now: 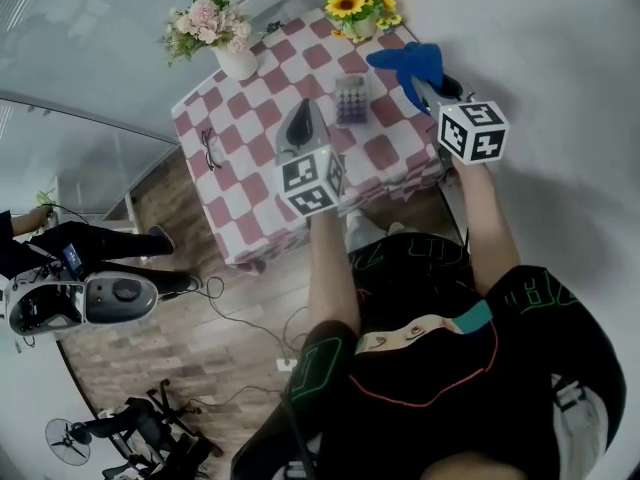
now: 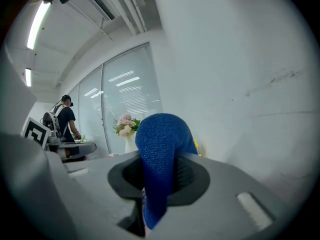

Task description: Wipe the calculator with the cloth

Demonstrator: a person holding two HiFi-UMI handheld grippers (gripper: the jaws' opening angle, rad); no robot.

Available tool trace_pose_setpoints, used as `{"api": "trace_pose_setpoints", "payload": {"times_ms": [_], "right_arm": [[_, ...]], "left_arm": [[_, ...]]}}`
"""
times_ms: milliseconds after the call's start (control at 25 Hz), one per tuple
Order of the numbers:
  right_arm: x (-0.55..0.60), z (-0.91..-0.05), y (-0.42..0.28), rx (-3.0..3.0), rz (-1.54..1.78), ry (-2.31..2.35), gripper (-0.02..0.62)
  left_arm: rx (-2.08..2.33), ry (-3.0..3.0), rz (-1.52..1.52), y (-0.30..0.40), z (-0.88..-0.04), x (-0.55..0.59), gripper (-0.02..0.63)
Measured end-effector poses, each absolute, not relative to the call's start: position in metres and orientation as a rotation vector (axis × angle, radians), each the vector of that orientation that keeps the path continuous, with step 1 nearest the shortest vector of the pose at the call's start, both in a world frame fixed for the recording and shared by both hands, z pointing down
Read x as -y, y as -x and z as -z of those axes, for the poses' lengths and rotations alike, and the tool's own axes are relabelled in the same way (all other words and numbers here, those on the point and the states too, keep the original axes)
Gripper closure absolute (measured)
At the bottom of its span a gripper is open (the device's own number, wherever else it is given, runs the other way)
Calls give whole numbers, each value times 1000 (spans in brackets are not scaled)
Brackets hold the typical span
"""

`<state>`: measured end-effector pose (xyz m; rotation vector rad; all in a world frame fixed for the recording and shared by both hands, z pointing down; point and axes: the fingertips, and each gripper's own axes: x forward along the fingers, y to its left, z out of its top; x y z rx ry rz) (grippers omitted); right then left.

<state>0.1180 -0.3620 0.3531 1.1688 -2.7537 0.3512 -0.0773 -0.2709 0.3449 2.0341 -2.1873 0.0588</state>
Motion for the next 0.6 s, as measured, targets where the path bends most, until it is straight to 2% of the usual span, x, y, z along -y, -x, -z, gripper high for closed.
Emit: {"api": "trace_pose_setpoints", "payload": {"times_ms": [600], "right_arm": [[372,-337,-130,2749,-225,-1254,520]], "left_arm": [[2224,-2037,-49,79,-332,281,595]]}}
